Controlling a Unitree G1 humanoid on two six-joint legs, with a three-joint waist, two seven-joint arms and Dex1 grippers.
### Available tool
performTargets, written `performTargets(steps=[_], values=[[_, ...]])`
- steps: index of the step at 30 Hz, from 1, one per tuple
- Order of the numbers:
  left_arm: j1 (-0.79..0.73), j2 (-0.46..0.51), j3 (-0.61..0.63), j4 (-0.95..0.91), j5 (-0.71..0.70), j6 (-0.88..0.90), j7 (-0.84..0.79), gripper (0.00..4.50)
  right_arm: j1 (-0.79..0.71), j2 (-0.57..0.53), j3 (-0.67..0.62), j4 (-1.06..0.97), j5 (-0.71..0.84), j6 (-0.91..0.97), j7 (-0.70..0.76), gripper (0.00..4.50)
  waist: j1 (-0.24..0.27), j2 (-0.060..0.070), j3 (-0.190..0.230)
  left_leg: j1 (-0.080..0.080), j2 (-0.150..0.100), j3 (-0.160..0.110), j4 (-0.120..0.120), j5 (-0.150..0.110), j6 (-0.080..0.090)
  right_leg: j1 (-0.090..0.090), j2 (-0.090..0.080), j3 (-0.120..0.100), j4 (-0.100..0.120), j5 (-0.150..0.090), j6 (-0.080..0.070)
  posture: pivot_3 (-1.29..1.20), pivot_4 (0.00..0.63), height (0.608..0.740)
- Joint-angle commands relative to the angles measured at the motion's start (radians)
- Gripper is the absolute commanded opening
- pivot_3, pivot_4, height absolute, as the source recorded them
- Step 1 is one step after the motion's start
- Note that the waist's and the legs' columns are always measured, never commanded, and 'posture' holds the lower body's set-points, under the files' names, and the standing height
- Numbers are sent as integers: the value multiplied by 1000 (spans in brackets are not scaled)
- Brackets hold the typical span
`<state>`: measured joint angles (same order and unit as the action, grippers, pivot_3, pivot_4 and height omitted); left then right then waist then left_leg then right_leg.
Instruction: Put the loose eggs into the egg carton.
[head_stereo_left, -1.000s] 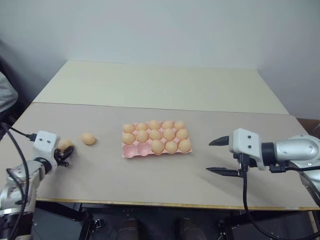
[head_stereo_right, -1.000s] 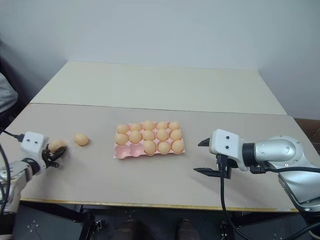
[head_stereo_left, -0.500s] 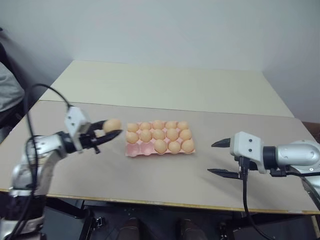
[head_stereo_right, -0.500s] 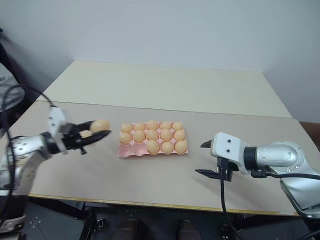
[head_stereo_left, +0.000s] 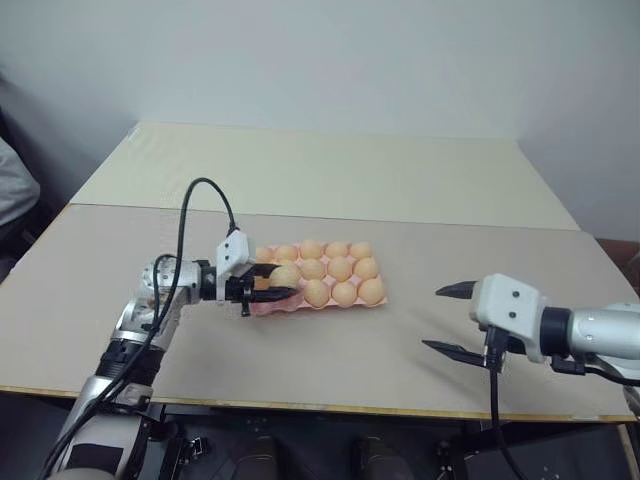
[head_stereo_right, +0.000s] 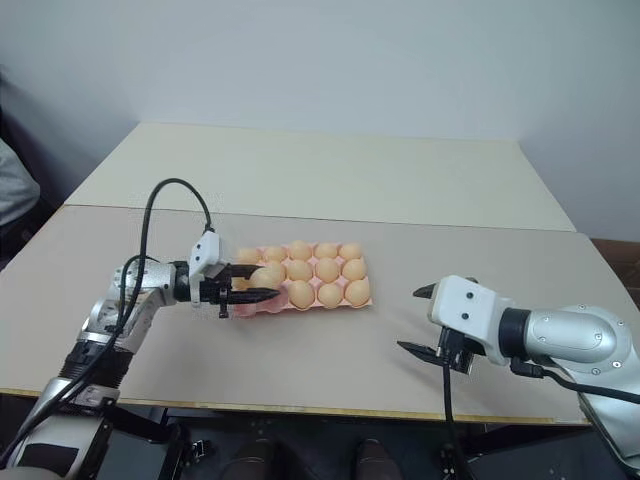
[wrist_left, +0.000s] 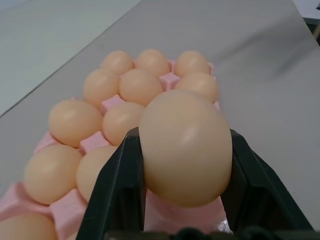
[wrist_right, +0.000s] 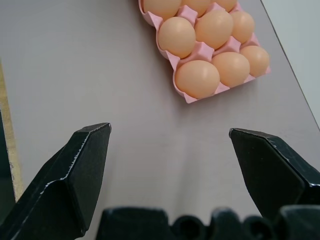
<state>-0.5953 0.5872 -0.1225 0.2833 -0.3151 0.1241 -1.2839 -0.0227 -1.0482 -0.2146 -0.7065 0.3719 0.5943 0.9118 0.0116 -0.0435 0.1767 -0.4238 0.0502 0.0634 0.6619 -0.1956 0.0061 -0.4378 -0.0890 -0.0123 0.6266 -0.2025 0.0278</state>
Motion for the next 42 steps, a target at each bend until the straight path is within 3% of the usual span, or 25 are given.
performTargets(steps=[1,2,6,13,18,22,25,29,33,42], values=[[-26,2,2,5,22,-45,-14,1638,2,-1,-34,-32,-8,5,-21,4428,0,0,0,0,0,0,0,0,0,0,0,0,0,0,0,0,150,740],[-26,1,3,11,26,-51,-11,2331,2,-1,-32,-32,-8,5,-24,4428,0,0,0,0,0,0,0,0,0,0,0,0,0,0,0,0,150,740],[-29,-19,22,29,51,-103,42,3540,-7,0,-20,-21,-12,-2,-28,4428,1,0,0,0,0,0,0,0,0,0,0,0,0,0,0,0,150,740],[34,28,120,-89,-63,-58,10,3540,-32,-7,-7,8,-14,-19,-16,4428,-4,0,0,0,0,0,0,0,0,0,0,0,0,0,1,0,150,740],[189,130,252,-267,-123,12,63,3540,-57,-13,4,29,-12,-31,5,4428,-16,0,0,0,1,-1,0,0,0,0,0,0,1,0,1,0,150,740],[352,230,393,-403,-137,85,130,3540,-78,-17,20,57,-16,-49,27,4428,-16,0,0,0,1,-1,0,0,0,0,0,0,0,-2,-3,0,150,740],[509,284,569,-493,-153,144,183,3540,-111,-13,54,90,-25,-71,45,4428,-17,0,0,1,1,0,0,0,0,-1,-1,0,0,-3,-5,0,150,740],[724,287,800,-574,-147,226,246,3540,-164,-4,104,143,-38,-103,66,4428,-25,0,0,1,2,0,0,0,0,-1,-2,0,0,-4,-5,0,150,740],[880,259,940,-647,-152,270,277,3540,-215,5,147,192,-49,-138,93,4428,-21,0,0,1,2,1,0,-2,-4,-2,-2,-1,0,-4,-6,0,150,740],[1006,220,1063,-719,-160,352,365,3540,-277,20,206,283,-67,-212,158,4428,-11,0,0,1,2,1,0,-5,-9,-2,-2,-1,0,-4,-6,0,150,740]])
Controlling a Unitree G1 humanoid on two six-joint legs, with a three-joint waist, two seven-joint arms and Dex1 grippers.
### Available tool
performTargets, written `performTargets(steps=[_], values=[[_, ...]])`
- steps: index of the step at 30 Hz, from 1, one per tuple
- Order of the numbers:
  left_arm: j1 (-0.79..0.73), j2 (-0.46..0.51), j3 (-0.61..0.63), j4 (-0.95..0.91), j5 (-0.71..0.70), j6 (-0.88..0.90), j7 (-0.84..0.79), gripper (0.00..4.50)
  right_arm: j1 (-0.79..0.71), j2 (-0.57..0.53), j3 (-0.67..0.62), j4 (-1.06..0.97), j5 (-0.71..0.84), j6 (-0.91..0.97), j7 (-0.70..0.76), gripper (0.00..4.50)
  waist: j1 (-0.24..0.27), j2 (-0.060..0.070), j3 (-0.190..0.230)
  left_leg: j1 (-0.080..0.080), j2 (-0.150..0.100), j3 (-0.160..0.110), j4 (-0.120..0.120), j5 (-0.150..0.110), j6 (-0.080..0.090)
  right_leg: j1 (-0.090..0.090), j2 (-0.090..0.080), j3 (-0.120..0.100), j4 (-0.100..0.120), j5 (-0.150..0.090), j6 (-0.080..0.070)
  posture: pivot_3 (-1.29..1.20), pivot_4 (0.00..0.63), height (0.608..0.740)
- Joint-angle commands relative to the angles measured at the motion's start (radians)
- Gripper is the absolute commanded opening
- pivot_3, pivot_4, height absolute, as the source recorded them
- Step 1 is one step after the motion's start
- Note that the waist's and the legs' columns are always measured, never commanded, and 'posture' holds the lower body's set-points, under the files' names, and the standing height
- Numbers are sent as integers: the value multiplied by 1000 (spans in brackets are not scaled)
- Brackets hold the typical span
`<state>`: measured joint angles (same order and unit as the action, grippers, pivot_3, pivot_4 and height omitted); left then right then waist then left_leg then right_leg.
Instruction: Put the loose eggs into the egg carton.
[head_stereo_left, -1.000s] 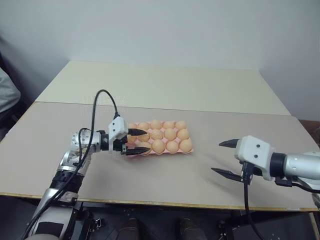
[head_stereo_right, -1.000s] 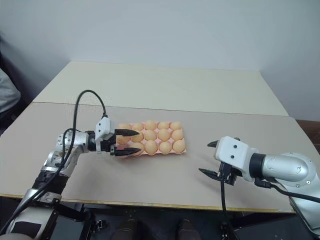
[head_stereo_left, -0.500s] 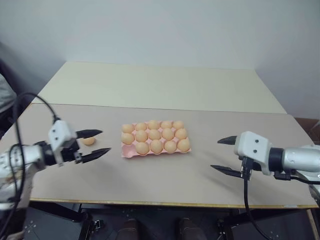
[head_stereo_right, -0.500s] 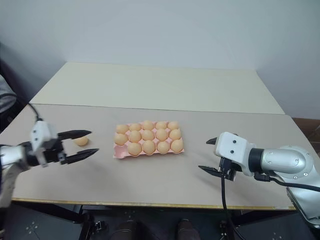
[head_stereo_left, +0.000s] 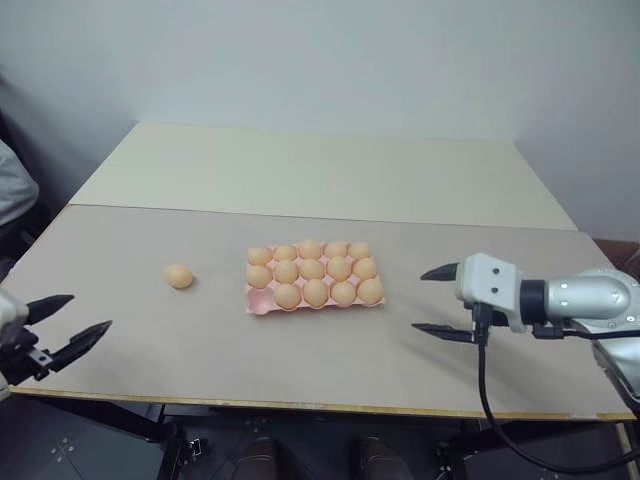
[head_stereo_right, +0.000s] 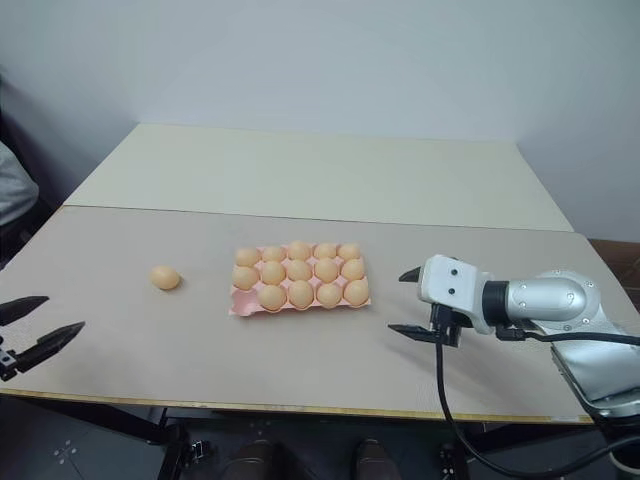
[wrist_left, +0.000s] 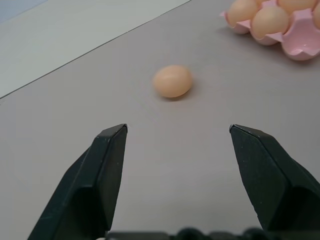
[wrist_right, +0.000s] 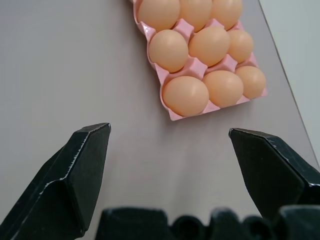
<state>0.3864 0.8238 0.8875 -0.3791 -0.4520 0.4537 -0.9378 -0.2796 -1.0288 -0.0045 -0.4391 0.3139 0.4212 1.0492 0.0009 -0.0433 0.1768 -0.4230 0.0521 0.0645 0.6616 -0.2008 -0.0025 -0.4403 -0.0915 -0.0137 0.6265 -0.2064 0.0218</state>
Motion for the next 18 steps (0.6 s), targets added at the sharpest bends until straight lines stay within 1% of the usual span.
performTargets(steps=[1,6,10,14,18], values=[[35,-27,61,-73,-38,31,22,3540,-22,1,-1,25,-11,-47,29,4428,-1,0,0,0,0,0,0,0,0,0,0,0,0,0,0,0,150,740],[69,-63,73,-116,-54,47,51,3540,-61,10,23,66,-30,-72,50,4428,-3,0,0,0,0,1,0,0,0,0,0,0,0,0,0,0,150,740],[75,-67,72,-113,-53,43,68,3540,-86,22,35,85,-41,-81,61,4428,-4,0,0,1,0,0,0,0,0,0,1,0,1,0,0,0,150,740],[68,-70,65,-100,-50,32,86,3540,-92,29,37,93,-52,-88,67,4428,-3,0,0,0,0,1,0,0,0,0,0,0,0,0,0,0,150,740],[29,-83,29,-63,-30,2,125,3540,-100,38,44,100,-61,-93,66,4428,-3,0,0,0,0,1,0,0,0,0,0,0,0,0,0,0,150,740]])
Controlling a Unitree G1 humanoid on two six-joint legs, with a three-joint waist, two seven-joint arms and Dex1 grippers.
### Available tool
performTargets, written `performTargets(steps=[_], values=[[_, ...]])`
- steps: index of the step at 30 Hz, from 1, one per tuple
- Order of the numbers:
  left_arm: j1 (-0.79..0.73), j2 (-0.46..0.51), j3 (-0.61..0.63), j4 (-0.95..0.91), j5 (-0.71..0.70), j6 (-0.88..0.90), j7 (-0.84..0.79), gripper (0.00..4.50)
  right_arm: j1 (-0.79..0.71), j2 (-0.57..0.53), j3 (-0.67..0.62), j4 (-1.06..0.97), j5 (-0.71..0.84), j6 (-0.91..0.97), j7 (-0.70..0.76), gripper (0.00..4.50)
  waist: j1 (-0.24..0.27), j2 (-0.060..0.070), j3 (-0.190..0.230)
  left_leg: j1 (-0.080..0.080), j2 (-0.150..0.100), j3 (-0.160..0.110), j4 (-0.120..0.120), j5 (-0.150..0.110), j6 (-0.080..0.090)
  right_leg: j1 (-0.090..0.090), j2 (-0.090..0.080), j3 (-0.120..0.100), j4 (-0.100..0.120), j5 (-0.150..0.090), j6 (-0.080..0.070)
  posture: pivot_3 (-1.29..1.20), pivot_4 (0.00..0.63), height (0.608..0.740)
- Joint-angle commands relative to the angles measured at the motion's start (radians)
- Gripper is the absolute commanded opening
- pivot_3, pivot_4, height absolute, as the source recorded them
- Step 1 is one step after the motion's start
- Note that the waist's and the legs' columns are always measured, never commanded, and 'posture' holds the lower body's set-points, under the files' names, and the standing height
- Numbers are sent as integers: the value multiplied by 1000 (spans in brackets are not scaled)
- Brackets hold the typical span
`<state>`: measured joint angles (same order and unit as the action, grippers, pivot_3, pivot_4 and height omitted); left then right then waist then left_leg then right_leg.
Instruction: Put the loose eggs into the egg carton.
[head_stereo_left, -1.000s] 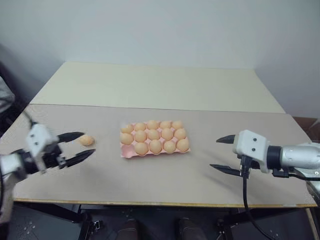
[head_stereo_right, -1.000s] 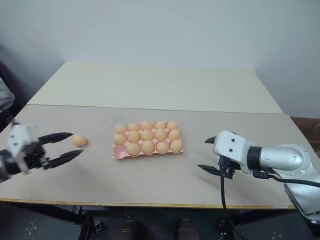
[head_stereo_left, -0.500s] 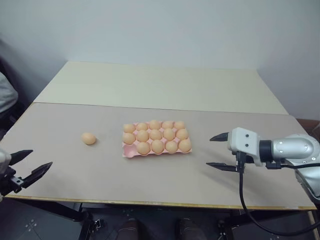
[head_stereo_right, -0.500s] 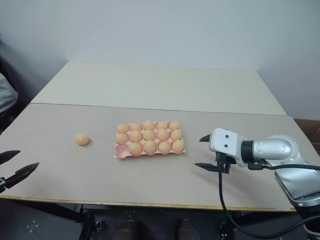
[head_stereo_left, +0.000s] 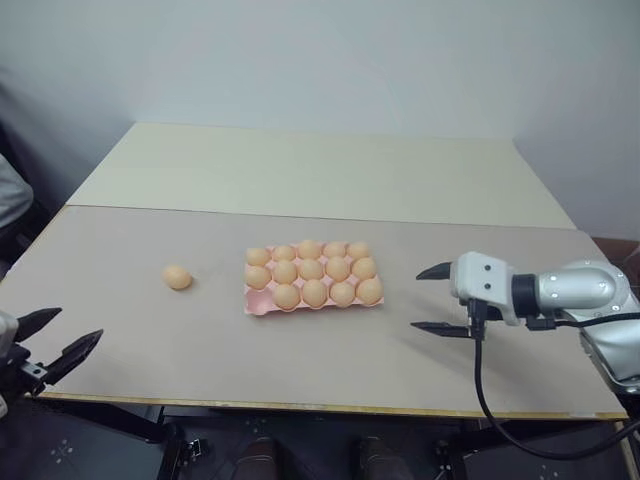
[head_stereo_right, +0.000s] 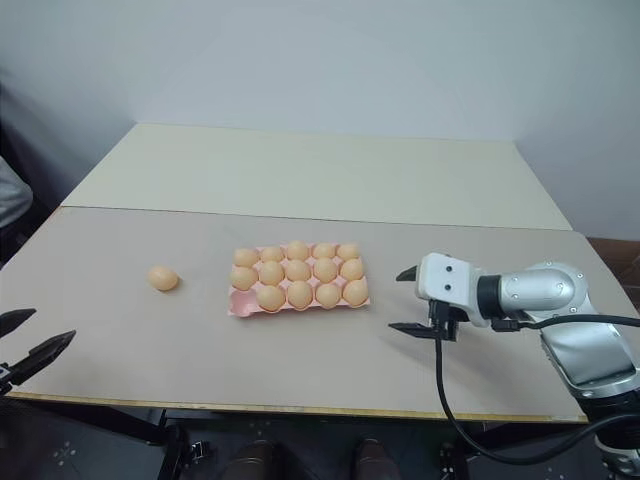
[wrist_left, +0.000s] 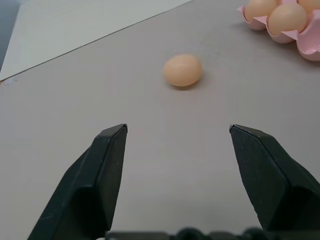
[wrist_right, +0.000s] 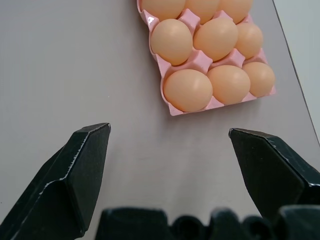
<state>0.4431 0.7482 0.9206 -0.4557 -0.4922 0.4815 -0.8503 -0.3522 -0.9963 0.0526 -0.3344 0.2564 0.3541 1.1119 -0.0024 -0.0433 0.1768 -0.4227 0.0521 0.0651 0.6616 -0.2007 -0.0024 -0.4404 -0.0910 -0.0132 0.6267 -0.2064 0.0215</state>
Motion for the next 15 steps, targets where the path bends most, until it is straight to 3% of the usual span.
performTargets(steps=[1,9,15], values=[[-48,-7,-22,24,18,-17,64,3540,-32,8,-11,-1,-6,-27,3,4428,0,0,0,0,0,0,0,0,0,0,0,0,0,0,0,0,150,740],[-222,-43,-227,53,53,42,234,3540,-38,-3,-30,-27,0,-6,0,4428,5,0,0,0,0,0,0,1,1,1,0,0,0,0,0,0,150,740],[-421,-29,-417,194,137,34,309,3540,8,-13,-67,-78,5,30,-30,4428,15,0,0,0,0,0,0,3,6,1,1,0,2,0,0,0,150,740]])
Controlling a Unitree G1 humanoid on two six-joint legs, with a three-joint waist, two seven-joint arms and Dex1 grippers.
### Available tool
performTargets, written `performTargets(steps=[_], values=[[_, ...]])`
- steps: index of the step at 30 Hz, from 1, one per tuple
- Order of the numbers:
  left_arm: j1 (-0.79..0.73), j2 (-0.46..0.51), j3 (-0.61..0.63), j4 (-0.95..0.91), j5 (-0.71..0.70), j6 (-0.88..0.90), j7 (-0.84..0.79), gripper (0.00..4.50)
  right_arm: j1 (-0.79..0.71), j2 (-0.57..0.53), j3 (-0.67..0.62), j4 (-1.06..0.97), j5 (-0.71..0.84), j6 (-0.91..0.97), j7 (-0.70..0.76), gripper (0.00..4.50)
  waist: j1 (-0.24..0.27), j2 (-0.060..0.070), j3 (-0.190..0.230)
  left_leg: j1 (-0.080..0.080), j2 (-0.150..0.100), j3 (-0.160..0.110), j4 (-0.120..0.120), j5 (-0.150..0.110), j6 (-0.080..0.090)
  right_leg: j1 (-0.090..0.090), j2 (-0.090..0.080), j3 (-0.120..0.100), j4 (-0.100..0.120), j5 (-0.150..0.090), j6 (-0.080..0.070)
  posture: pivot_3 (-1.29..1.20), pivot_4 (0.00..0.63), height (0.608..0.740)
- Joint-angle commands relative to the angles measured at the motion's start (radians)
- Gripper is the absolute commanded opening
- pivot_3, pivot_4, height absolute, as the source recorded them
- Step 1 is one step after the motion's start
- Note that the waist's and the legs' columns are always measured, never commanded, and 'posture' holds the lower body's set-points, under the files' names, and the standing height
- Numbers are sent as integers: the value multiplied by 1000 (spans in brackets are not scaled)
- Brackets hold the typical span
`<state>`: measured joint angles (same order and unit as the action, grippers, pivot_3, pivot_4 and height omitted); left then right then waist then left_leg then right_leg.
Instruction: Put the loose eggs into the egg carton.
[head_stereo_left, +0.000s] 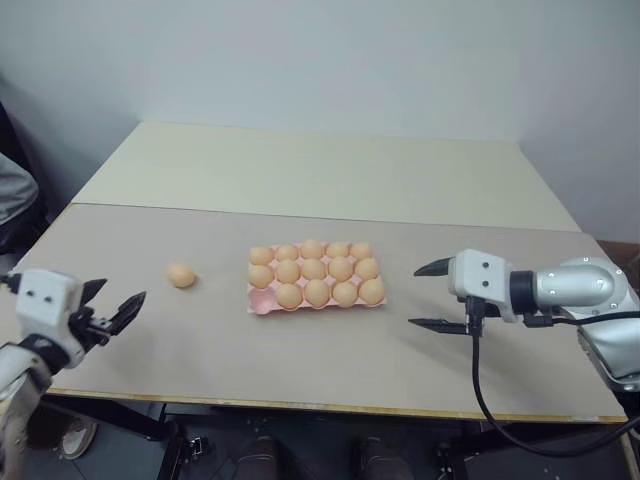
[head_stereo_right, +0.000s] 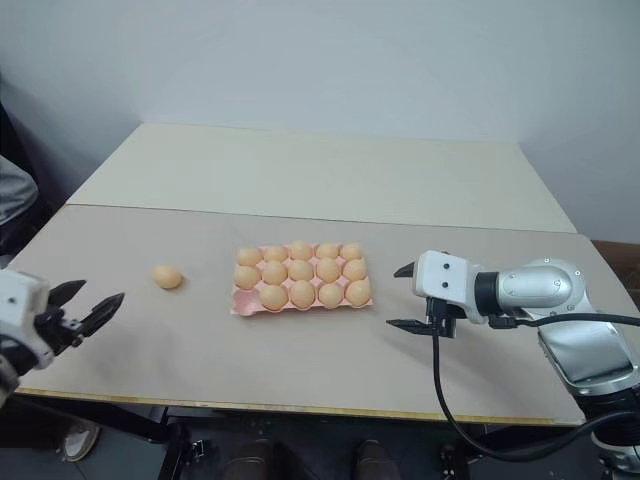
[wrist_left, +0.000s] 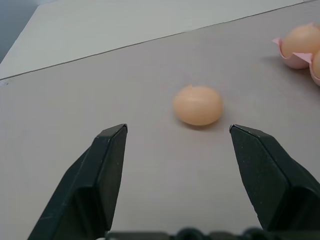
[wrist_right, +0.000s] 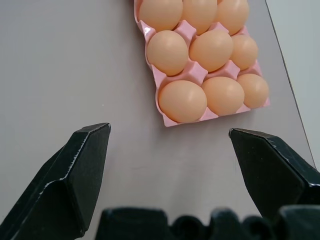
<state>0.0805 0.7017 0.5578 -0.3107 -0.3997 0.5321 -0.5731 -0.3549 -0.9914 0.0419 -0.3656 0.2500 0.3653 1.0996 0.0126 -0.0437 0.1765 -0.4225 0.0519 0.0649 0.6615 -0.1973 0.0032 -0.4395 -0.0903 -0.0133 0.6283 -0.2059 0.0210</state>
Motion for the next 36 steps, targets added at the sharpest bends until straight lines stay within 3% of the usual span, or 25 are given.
performTargets(steps=[1,12,30,34,36], values=[[-99,17,-81,82,61,-26,41,3540,22,-20,-66,-59,13,30,-23,4428,0,0,0,0,0,0,0,0,0,0,0,0,0,0,0,0,150,740],[-408,-28,-283,439,157,-174,23,3540,151,-53,-178,-186,25,123,-77,4428,-2,-1,0,-1,0,0,0,1,2,0,0,0,-1,3,5,0,150,740],[-491,-63,-350,605,197,-143,39,3540,175,-50,-186,-207,13,142,-101,4428,-1,-1,-1,-1,-1,0,0,2,3,1,0,0,-1,4,6,0,150,740],[-488,-61,-353,618,204,-161,30,2683,162,-47,-175,-200,14,141,-106,4428,-1,-1,-1,-1,-1,0,0,2,3,1,0,0,-1,4,6,0,150,740],[-489,-60,-360,616,215,-157,40,2477,156,-47,-169,-196,12,139,-107,4428,-1,-1,-1,0,-1,0,0,2,3,1,0,0,-1,4,6,0,150,740]])
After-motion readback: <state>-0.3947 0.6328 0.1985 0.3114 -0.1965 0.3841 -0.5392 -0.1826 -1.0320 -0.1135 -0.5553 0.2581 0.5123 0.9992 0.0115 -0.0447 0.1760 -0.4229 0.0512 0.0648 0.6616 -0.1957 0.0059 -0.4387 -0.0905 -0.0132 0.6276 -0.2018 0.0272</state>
